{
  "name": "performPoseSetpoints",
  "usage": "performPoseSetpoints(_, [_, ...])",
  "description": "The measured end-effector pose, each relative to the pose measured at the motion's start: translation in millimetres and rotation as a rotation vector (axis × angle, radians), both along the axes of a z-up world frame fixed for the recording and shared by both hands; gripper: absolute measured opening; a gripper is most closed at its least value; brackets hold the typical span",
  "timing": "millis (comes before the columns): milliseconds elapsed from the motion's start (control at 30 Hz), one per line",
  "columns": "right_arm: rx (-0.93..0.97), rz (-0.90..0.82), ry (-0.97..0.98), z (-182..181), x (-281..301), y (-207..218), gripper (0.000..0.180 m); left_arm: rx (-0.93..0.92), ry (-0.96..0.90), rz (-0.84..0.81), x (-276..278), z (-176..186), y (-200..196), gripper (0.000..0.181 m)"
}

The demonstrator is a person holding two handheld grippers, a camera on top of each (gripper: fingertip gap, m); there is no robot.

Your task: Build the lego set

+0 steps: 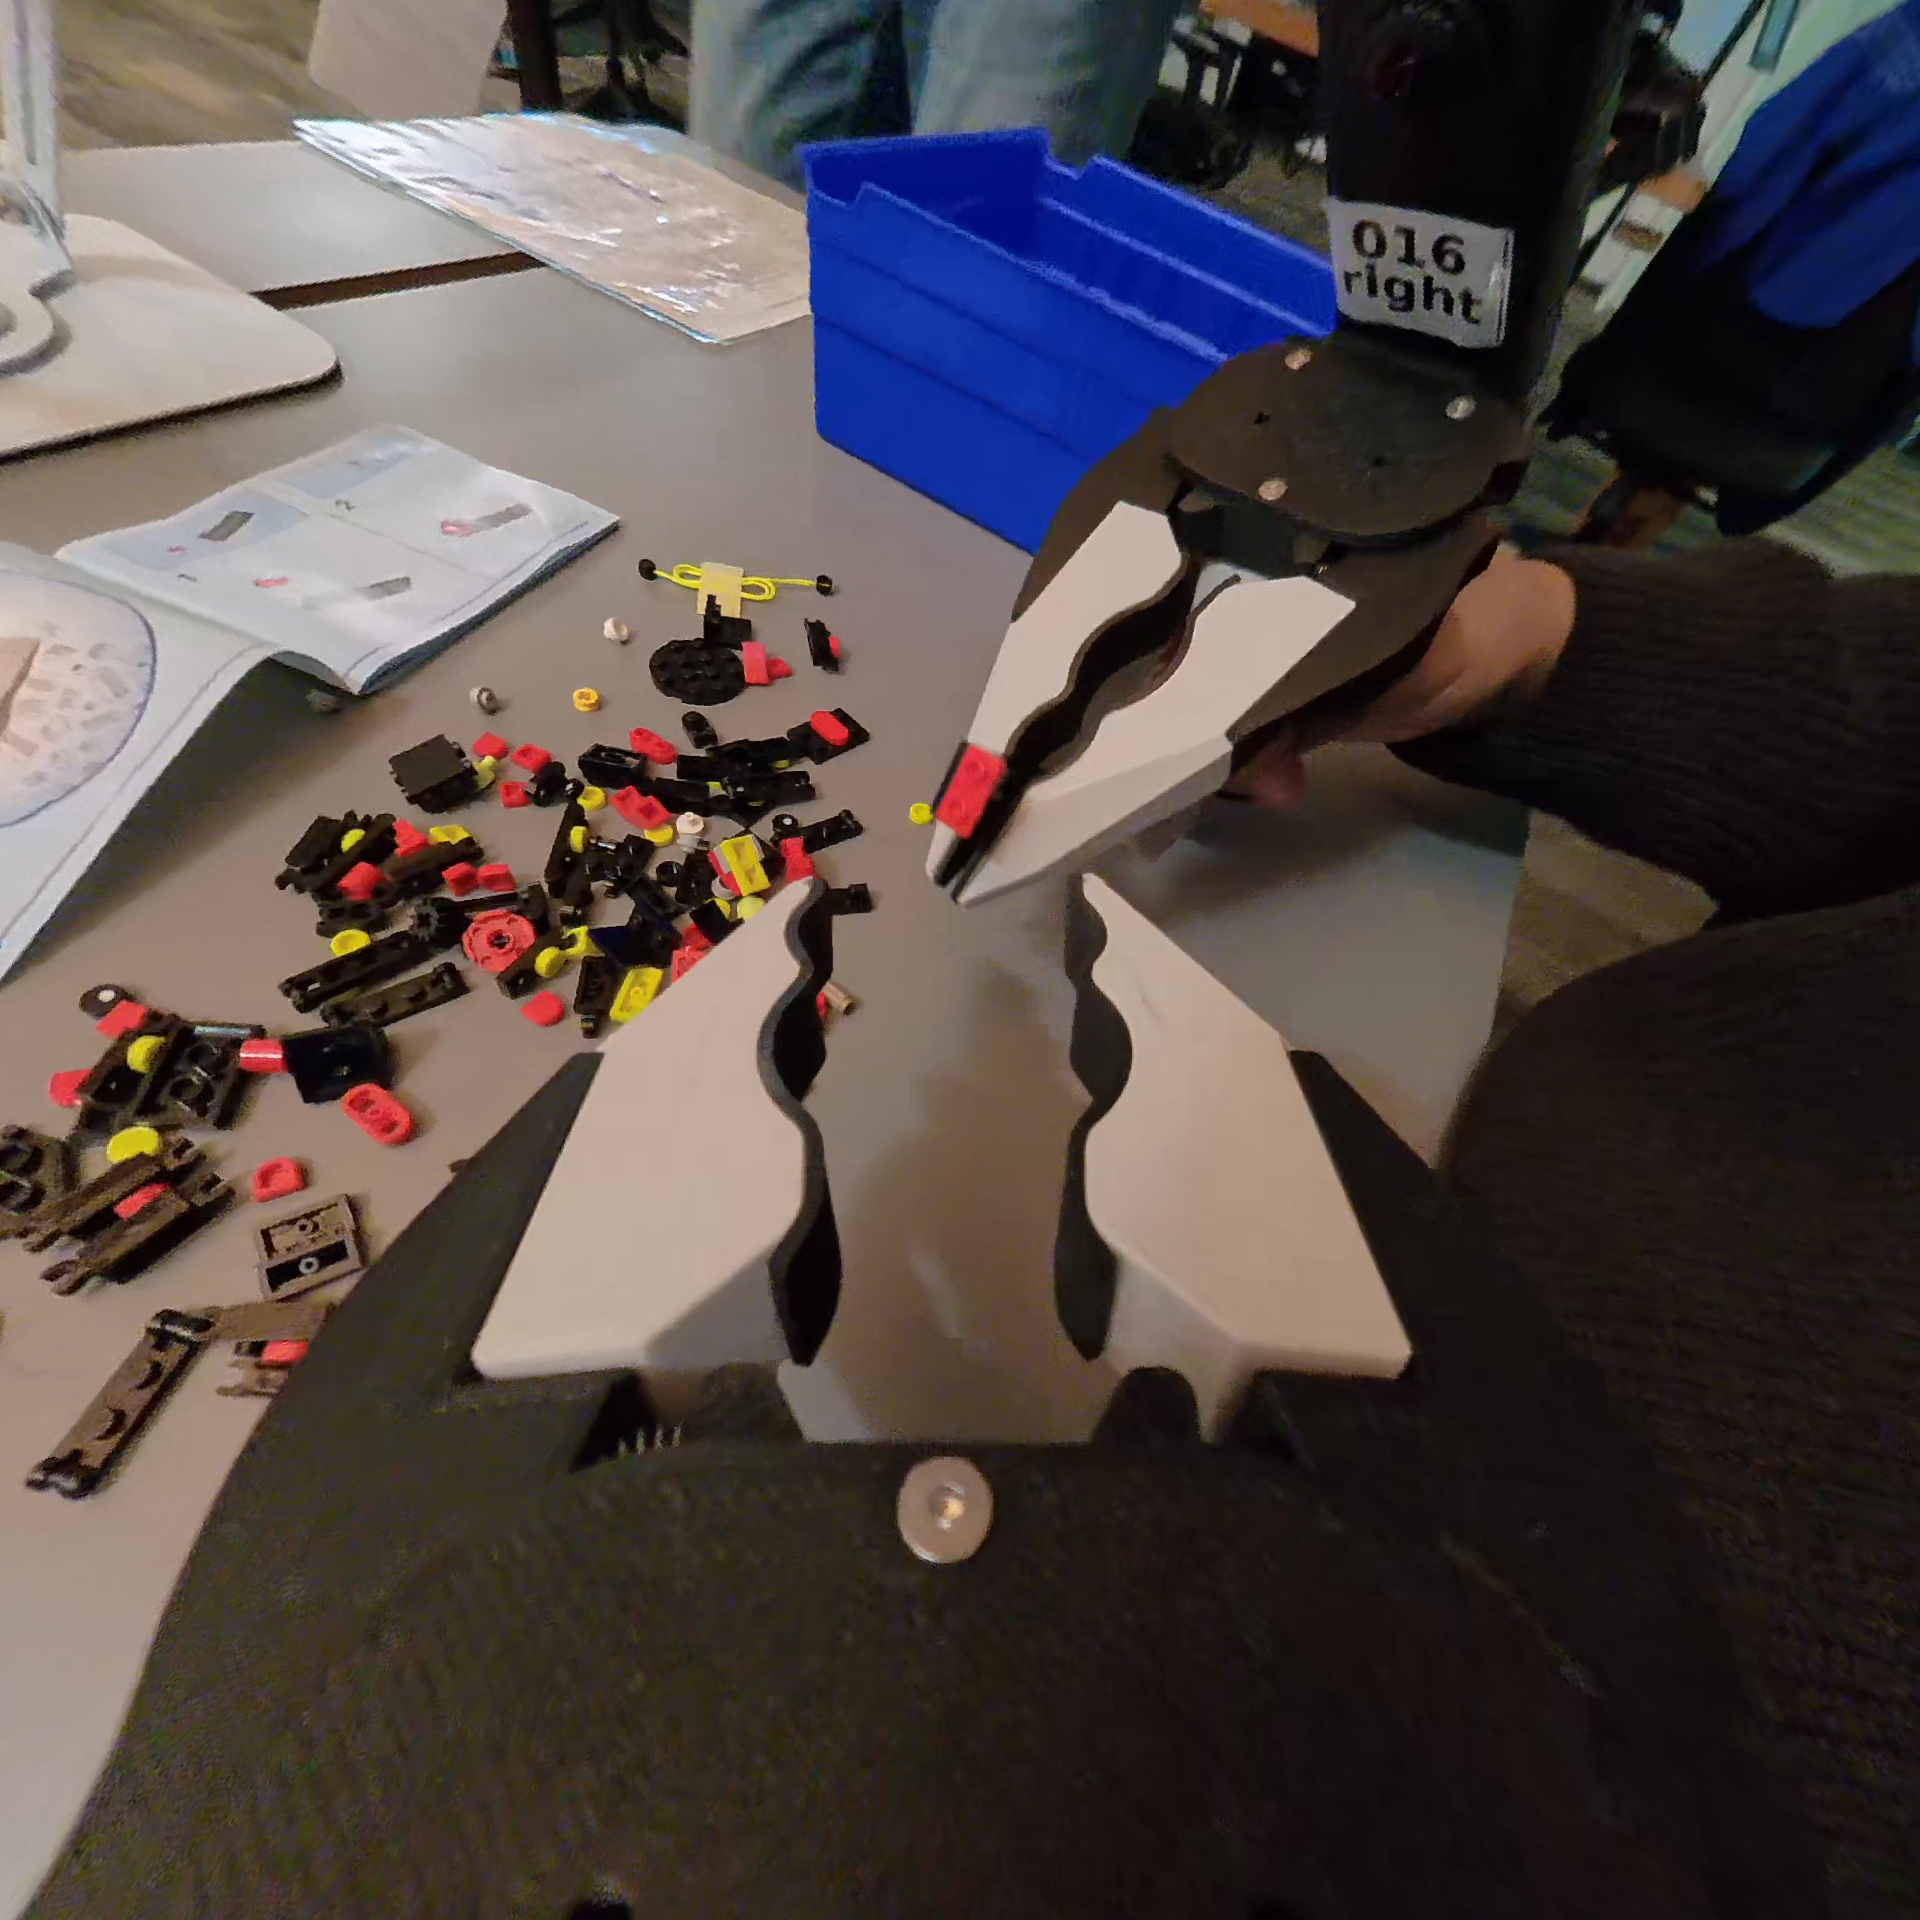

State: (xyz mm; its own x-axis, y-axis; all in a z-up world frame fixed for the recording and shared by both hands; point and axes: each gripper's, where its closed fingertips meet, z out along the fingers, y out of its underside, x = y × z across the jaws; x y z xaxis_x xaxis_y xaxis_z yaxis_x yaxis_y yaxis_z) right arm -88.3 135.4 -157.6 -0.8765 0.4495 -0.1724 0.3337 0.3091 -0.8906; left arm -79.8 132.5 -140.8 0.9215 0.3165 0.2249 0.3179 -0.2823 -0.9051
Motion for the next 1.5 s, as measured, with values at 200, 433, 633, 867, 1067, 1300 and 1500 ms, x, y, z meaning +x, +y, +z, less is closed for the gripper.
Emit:
performPoseSetpoints(200, [-0.199, -0.043, -0.056, 26, -8, -3, 0.002, 0.124, -0.102, 0.028, -4, 15, -3, 0.034])
performPoseSetpoints(433, [-0.257, -0.020, -0.063, 35, -4, -9, 0.002, 0.190, -0.139, 0.022, -1, 24, -4, 0.026])
performPoseSetpoints(633, [-0.297, 0.000, -0.096, 39, 0, -15, 0.002, 0.230, -0.134, 0.008, 1, 31, -3, 0.018])
performPoseSetpoints(867, [-0.337, 0.005, -0.104, 45, 2, -18, 0.002, 0.262, -0.157, 0.012, -1, 34, -5, 0.012])
performPoseSetpoints(1067, [-0.370, 0.002, -0.088, 52, 4, -17, 0.002, 0.296, -0.165, 0.000, 2, 39, -4, 0.013])
performPoseSetpoints(1300, [-0.381, 0.026, -0.098, 53, 8, -20, 0.002, 0.385, -0.206, -0.018, 2, 52, -4, 0.014])
performPoseSetpoints(1500, [-0.270, 0.080, 0.036, 49, 17, -26, 0.002, 0.371, -0.200, -0.036, 4, 50, -6, 0.018])
